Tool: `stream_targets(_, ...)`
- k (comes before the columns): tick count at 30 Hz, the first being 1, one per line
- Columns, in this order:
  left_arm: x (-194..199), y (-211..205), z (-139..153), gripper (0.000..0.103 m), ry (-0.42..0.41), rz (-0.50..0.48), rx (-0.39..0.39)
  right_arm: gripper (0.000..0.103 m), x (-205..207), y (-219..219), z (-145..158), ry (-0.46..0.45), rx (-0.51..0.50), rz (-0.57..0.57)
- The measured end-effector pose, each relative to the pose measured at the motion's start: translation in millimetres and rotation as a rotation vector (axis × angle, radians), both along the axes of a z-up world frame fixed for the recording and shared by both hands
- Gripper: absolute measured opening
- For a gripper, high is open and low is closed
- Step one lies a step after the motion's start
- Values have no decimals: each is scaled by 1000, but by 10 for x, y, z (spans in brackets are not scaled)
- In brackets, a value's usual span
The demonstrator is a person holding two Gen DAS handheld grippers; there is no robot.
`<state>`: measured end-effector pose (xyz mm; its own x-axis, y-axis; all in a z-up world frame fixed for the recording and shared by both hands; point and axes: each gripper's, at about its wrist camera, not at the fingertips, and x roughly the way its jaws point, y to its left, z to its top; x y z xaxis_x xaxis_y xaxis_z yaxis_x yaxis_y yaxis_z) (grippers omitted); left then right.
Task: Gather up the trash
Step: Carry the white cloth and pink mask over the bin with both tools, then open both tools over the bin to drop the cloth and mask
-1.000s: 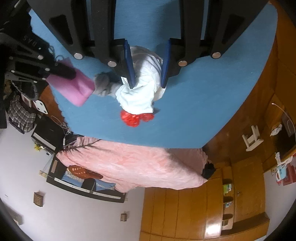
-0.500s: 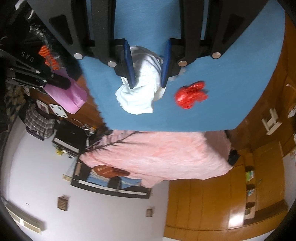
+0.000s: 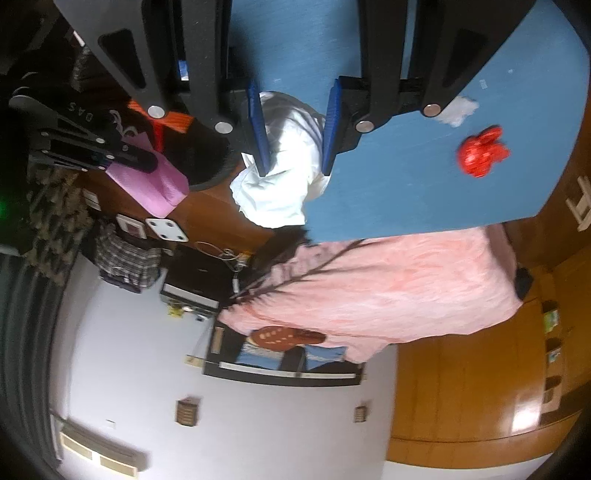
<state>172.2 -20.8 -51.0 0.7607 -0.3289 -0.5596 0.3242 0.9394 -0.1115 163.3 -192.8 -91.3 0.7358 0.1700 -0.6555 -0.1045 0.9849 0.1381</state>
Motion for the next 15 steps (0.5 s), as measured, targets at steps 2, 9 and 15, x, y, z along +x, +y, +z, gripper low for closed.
stream_targets(2,-3,-149,-8,28,-3,-28,-1,8,-44,-154,-6,-1,-2,-31)
stream_targets(9,39,-557,-147,28,18,-94,-6,8,-120,-582,-99,6,-17,-108)
stream_targets(15,105,-889,-341,28,55,-149,2,8,-131,-876,-263,35,-26,-168)
